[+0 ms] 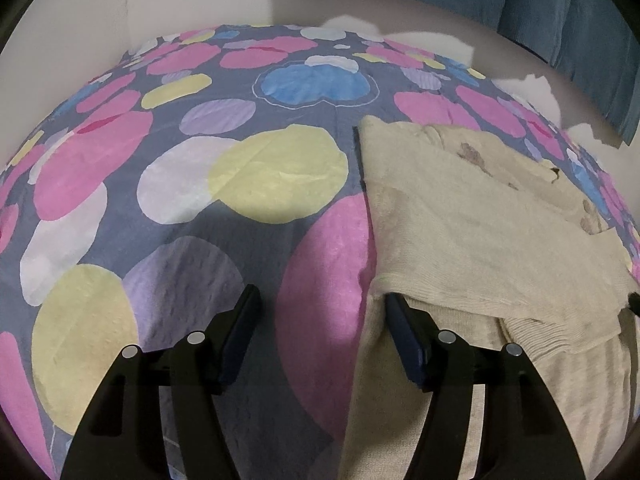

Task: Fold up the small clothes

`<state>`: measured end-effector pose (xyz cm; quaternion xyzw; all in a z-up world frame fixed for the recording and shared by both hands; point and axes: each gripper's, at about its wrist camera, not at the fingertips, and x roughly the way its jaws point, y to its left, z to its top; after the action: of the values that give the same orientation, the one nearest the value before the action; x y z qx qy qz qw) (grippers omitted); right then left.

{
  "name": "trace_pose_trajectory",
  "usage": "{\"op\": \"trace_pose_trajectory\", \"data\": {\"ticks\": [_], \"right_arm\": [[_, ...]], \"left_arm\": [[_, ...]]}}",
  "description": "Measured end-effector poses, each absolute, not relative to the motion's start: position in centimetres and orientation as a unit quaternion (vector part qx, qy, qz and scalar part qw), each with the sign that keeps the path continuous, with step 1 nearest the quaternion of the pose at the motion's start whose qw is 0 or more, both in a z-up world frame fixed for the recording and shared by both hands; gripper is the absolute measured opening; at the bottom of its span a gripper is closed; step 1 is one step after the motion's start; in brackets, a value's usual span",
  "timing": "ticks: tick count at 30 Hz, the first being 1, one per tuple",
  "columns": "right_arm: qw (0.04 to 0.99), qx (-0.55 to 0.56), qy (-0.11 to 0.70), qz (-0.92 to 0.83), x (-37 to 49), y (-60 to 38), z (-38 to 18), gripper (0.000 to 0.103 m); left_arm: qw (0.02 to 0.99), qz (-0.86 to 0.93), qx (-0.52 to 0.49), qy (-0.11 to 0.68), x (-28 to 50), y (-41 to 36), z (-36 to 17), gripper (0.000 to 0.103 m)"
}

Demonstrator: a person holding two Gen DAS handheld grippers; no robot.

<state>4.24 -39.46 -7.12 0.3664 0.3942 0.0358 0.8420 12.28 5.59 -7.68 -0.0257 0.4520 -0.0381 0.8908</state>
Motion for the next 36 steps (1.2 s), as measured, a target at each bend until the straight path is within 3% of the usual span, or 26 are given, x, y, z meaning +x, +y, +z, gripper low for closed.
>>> {"op": "trace_pose_trajectory", "data": {"ticks": [11, 13, 16, 18, 23, 36], "right_arm": [[0.812, 0.422, 0.400, 0.046, 3.7, -40.9, -10.2, 0.005], [0.805, 0.440, 0.395, 0.053, 3.1, -41.6, -10.2, 0.008], [0.803, 0.454, 0.383, 0.051, 0.6, -42.8, -9.2, 0.027], [0.809, 0.451, 0.373, 0.049, -1.6, -43.6, -8.3, 0.047], [0.817, 0.435, 0.377, 0.032, -8.0, -46.1, -7.3, 0.061], [0.768, 0.473, 0.405, 0.151, -18.3, -43.9, -9.0, 0.063]], "left_arm": [[0.890, -0.039, -0.027, 0.453, 12.3, 5.6, -7.7, 0.065], [0.890, -0.043, -0.026, 0.453, 12.3, 5.6, -7.7, 0.067], [0.889, -0.070, -0.040, 0.450, 11.6, 6.1, -7.2, 0.071], [0.886, -0.090, -0.056, 0.452, 10.4, 6.9, -6.9, 0.071], [0.864, -0.158, -0.084, 0.470, 6.4, 8.5, -6.4, 0.074], [0.762, -0.313, -0.236, 0.516, -6.6, 11.8, -6.9, 0.075]]}}
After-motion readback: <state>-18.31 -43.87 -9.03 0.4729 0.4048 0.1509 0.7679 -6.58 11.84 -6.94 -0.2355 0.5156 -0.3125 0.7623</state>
